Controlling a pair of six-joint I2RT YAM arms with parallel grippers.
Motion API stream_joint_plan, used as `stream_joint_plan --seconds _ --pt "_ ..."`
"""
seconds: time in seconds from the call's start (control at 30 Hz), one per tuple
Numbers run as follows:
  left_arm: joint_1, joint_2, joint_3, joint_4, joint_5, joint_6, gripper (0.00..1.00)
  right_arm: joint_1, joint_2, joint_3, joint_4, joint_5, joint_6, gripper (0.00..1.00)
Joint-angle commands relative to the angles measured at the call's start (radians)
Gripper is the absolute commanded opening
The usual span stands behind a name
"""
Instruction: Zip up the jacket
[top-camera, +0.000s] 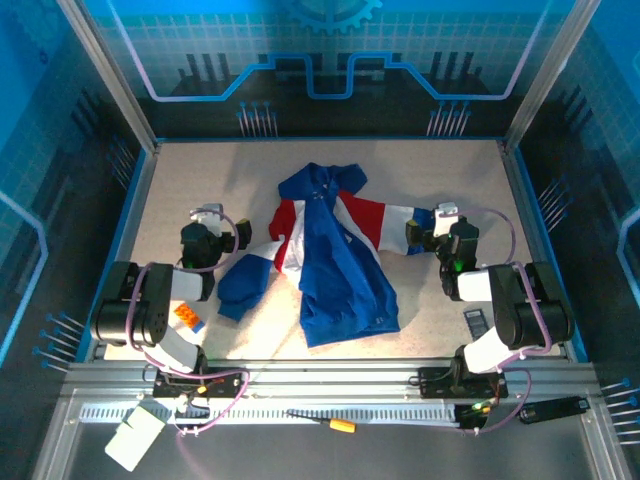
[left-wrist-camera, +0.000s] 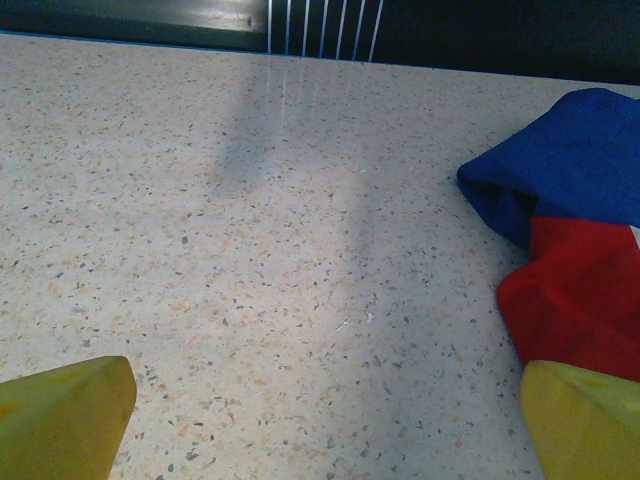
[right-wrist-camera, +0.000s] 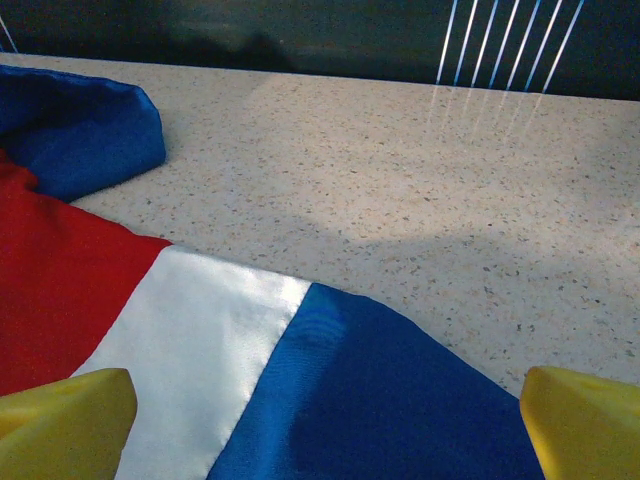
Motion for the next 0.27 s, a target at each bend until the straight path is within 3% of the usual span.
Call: stream_joint_plan --seconds 0.0,0.23 --pt "-0.005 -0.013 0.004 -0.002 -0.009 0.015 0.99 0.014 -0.009 0.008 -0.013 0.013 -0.02 1.0" --pt "-0.006 -0.013 0.003 -0.001 -0.009 0.014 0.99 0.014 -0.007 0.008 -0.014 0.013 -0.021 1.0"
